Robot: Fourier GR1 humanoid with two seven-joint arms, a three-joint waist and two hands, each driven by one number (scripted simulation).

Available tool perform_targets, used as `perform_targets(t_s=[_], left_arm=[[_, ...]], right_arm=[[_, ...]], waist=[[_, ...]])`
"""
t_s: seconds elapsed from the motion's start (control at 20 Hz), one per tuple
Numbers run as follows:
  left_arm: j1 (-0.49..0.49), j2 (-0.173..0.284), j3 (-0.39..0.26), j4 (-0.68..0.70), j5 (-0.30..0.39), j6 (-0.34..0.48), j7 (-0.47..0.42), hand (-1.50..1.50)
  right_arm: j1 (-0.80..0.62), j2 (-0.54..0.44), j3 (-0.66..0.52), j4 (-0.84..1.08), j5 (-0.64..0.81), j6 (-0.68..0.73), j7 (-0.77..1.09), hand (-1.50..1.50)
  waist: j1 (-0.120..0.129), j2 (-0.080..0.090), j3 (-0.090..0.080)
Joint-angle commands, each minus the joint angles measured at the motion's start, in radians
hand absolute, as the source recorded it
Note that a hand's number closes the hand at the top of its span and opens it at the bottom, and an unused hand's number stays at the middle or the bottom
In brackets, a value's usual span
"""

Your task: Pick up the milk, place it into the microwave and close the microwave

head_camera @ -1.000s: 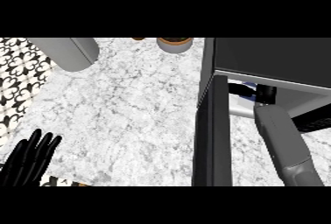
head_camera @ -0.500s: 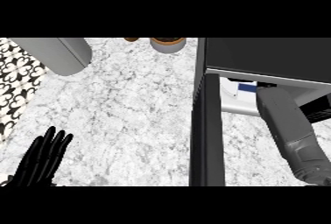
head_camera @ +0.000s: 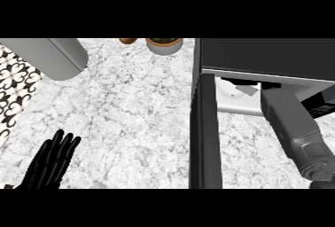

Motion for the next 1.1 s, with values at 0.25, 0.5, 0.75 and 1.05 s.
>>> perform_targets(t_s=[0.25,0.5,0.75,1.05], left_arm=[[-0.019,0.001,-0.054,0.030,-0.038,0.028,0.009,-1.50],[-0.013,-0.004,-0.155,0.114,-0.092,0.061,-0.030,-1.50],[-0.060,0.010,-0.141,0.083,-0.030,0.013,0.066,-1.50],[-0.104,0.059,-0.169,0.187,-0.064,-0.054,0.010,1.50]], right_arm=[[0.001,0.024,-0.042,0.086,-0.027,0.043,-0.086,-1.50],[0.069,0.028,-0.054,0.092,-0.046,0.180,-0.181,-1.50],[0.153,0.079,-0.059,0.084,-0.063,0.241,-0.274,-1.50],[0.248,0.051,-0.069,0.034,-0.096,0.343,-0.324,-1.50]], waist=[[-0.040,-0.015,-0.002],[-0.065,-0.025,-0.003],[-0.086,-0.034,-0.004],[-0.113,-0.045,-0.005]])
